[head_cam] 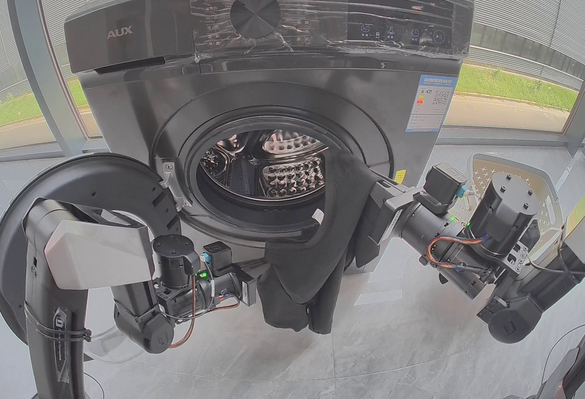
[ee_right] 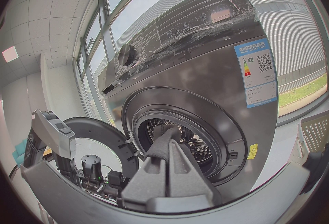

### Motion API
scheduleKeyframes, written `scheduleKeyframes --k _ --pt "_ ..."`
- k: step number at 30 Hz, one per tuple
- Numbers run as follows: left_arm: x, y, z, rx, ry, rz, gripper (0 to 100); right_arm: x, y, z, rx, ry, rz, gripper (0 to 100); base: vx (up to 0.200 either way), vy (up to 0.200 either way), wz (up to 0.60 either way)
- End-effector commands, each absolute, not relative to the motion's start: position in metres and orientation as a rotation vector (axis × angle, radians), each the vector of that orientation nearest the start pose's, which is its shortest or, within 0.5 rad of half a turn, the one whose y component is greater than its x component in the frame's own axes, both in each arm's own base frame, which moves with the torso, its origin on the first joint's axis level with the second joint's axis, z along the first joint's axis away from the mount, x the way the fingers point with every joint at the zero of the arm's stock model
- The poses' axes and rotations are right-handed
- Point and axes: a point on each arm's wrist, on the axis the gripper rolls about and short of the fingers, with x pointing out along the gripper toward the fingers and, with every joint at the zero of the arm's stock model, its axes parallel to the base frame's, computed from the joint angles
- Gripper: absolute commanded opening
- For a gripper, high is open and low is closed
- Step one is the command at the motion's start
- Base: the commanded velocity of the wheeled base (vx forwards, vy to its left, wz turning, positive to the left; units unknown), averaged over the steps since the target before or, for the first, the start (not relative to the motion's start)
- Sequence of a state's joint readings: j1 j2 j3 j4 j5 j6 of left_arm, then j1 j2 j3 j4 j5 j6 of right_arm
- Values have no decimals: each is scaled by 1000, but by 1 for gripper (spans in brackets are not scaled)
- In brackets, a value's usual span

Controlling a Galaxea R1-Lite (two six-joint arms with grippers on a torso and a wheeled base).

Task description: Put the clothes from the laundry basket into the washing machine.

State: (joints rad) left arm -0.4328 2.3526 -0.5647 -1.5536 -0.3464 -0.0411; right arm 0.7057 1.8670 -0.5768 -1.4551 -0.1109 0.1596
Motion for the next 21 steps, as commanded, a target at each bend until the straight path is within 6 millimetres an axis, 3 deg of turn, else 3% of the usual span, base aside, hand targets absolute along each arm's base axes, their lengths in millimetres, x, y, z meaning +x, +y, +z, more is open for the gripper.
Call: scheduleKeyframes --k 1,5,6,21 --pt "305 -162 -13 -17 303 -804 0 237 200 157 221 -106 608 0 0 0 0" --pt "308 -170 -30 -13 328 -822 0 235 203 157 223 -107 619 0 0 0 0" --pt "309 -170 -32 -13 328 -824 100 235 203 157 223 -107 621 0 0 0 0" --pt "334 -188 -51 -12 272 -838 100 235 205 157 224 -109 625 0 0 0 0"
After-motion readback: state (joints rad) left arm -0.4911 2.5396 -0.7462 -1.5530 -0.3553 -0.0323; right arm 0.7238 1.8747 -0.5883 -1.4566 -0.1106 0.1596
